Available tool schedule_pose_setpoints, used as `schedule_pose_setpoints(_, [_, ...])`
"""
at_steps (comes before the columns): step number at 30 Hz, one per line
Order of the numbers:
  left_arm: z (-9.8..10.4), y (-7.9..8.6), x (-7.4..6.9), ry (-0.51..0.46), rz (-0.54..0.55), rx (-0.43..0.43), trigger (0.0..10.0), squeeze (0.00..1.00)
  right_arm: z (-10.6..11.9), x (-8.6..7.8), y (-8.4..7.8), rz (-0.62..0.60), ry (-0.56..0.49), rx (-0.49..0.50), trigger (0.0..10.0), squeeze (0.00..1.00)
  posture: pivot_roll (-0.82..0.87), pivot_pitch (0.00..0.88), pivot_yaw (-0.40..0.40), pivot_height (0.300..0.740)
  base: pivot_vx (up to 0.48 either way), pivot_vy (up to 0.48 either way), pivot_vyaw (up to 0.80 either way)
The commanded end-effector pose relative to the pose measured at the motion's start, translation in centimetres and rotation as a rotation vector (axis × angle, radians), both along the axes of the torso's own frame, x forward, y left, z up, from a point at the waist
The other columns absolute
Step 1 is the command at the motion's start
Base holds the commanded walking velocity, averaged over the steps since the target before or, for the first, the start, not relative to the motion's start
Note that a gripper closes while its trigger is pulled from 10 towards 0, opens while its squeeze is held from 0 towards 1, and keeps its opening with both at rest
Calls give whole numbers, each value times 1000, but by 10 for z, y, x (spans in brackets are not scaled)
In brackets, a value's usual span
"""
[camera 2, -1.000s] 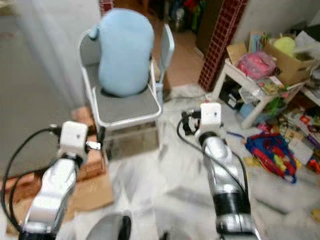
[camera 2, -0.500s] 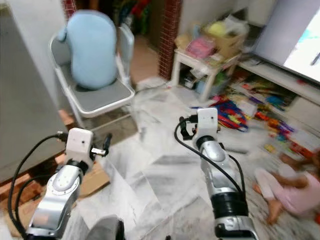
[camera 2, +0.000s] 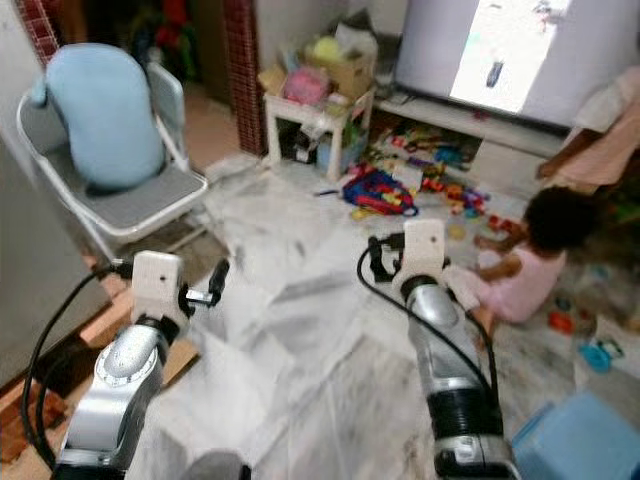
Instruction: Restocking fridge
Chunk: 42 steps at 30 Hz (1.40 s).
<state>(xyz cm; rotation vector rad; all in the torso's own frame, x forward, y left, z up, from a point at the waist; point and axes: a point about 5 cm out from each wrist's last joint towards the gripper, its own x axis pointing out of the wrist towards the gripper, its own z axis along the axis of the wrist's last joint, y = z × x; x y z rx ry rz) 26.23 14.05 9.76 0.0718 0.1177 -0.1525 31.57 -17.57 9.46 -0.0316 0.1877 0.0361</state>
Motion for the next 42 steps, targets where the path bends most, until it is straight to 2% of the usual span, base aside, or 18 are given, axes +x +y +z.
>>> schedule_pose_setpoints(1, [2,3,3,-12,-2,15,10000,0,10,4,5,12,-37,8,10000,0,39,0,-46,740,0,480,-800])
schedule_pose_setpoints(19, [-1,4,4,-18,1,4,10000,0,9,4,8,16,-38,8,10000,0,40,0,-50,740,0,480,-800])
schedule_pose_setpoints(42, [4,-5,5,-66,-90,39,10000,0,10,5,5,-45,-35,42,10000,0,34,0,-39,740,0,441,-800])
